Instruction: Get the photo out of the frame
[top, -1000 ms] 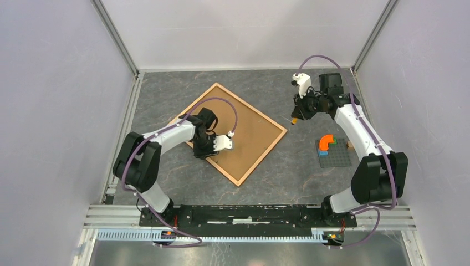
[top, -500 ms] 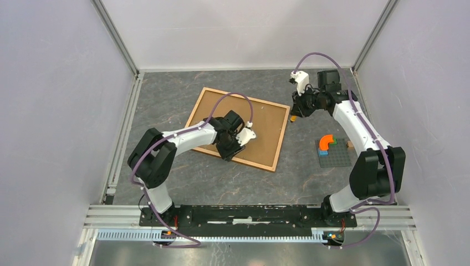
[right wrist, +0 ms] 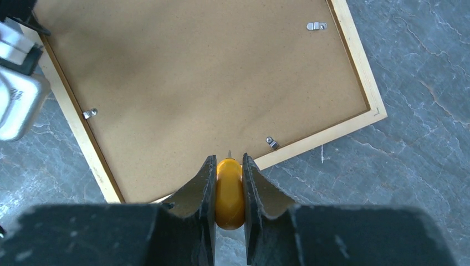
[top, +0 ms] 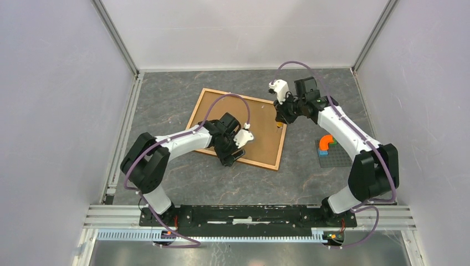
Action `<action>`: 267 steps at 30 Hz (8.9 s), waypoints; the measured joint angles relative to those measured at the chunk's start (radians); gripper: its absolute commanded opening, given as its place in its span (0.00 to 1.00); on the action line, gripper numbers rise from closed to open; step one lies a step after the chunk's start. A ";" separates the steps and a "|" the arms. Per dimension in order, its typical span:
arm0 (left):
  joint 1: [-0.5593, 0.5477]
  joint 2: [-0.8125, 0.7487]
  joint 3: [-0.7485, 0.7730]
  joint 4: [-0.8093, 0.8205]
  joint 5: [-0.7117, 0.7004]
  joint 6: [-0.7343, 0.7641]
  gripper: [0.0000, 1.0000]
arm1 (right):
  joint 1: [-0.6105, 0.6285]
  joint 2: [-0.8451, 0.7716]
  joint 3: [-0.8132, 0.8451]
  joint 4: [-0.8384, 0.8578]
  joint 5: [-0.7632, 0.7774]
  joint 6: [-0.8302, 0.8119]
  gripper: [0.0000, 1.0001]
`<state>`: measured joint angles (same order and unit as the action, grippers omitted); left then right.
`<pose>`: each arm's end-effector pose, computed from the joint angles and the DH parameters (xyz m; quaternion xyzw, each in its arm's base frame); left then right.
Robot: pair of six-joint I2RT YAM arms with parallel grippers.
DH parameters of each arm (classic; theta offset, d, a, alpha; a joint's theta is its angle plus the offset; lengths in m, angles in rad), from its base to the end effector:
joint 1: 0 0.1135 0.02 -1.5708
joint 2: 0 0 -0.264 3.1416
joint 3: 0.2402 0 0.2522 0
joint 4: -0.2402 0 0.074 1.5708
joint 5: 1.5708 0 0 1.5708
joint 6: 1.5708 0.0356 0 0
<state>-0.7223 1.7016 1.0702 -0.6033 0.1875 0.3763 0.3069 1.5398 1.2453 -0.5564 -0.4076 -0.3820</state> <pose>0.2383 -0.2189 0.1762 0.5258 0.8290 -0.1196 0.1482 0.3141 0.1143 0.2835 -0.3766 0.8386 0.1763 0.3518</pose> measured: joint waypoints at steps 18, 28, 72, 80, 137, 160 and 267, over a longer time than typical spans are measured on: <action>0.005 -0.020 -0.060 0.083 -0.077 0.071 0.73 | 0.057 0.001 -0.102 0.130 0.239 0.058 0.00; 0.005 -0.019 -0.071 0.110 -0.089 0.071 0.68 | 0.062 0.013 -0.137 0.206 0.306 0.109 0.00; 0.002 -0.018 -0.080 0.120 -0.084 0.182 0.51 | 0.058 0.042 -0.144 0.303 0.165 0.125 0.00; 0.002 -0.018 -0.081 0.121 -0.084 0.182 0.51 | 0.060 0.011 -0.142 0.231 0.148 0.092 0.00; -0.090 0.224 0.370 -0.172 0.162 -0.108 0.91 | -0.197 -0.033 0.028 0.131 0.039 0.126 0.00; 0.282 0.840 1.278 -0.223 0.005 0.153 0.90 | -0.205 -0.138 -0.029 0.097 0.046 0.124 0.00; 0.092 -0.420 -0.406 -0.044 0.248 0.446 0.79 | 0.047 -0.024 -0.164 0.179 0.162 0.011 0.00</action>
<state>-0.6304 1.2812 0.6647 -0.6472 0.4355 0.8223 0.3534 1.5162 1.0813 -0.3775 -0.2459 -0.3714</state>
